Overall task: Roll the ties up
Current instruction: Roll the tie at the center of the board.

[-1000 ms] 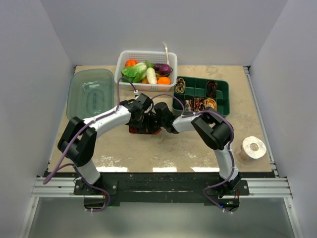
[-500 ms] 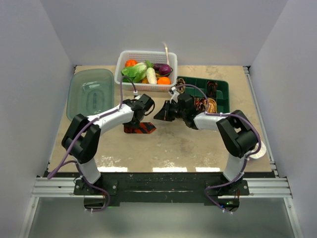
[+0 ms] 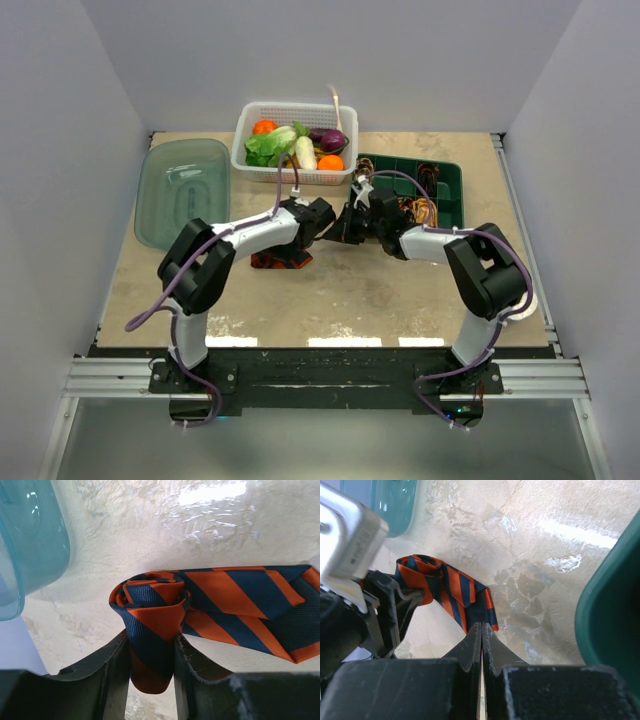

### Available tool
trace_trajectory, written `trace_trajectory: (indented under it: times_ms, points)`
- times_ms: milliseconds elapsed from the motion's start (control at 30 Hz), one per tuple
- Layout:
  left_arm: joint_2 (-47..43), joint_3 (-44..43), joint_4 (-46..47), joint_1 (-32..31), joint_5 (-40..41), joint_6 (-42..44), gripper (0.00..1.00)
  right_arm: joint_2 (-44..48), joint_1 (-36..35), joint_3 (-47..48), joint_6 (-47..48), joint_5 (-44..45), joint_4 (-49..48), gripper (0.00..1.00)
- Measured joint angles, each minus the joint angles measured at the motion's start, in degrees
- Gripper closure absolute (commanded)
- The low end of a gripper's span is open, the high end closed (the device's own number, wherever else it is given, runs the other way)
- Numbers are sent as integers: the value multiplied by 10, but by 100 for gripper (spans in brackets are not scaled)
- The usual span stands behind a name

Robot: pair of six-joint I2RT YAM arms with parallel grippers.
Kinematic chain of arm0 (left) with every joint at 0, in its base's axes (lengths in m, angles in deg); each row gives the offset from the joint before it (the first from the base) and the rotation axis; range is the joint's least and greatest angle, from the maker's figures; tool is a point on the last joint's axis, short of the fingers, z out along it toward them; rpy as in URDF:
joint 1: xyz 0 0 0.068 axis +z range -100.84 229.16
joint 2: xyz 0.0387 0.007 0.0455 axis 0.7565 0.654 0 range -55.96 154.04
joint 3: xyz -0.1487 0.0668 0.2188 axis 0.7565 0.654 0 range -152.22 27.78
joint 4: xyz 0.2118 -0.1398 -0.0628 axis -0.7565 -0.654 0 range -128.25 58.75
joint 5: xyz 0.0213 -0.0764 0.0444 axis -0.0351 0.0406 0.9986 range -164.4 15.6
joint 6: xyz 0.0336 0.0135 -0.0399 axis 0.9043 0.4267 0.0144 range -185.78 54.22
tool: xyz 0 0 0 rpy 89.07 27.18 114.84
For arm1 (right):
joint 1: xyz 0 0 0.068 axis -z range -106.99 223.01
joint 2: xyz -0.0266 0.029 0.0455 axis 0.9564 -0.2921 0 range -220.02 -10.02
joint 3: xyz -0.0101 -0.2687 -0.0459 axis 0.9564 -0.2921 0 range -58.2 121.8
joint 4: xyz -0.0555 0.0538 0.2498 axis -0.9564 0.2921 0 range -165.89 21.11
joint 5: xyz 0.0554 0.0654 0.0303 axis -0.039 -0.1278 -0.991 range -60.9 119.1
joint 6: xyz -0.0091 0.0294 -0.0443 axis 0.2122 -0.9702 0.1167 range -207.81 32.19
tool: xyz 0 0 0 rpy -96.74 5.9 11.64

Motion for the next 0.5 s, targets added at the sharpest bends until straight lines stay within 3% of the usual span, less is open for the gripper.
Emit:
trace_trajectory:
  times_ms: [267,500]
  points:
    - [42,-33,-17,-28,6,1,42,0,3,-5,6,0,1,100]
    - [38,-36,7,-31,-31,8,38,0,3,-7,9,-5,-1,100]
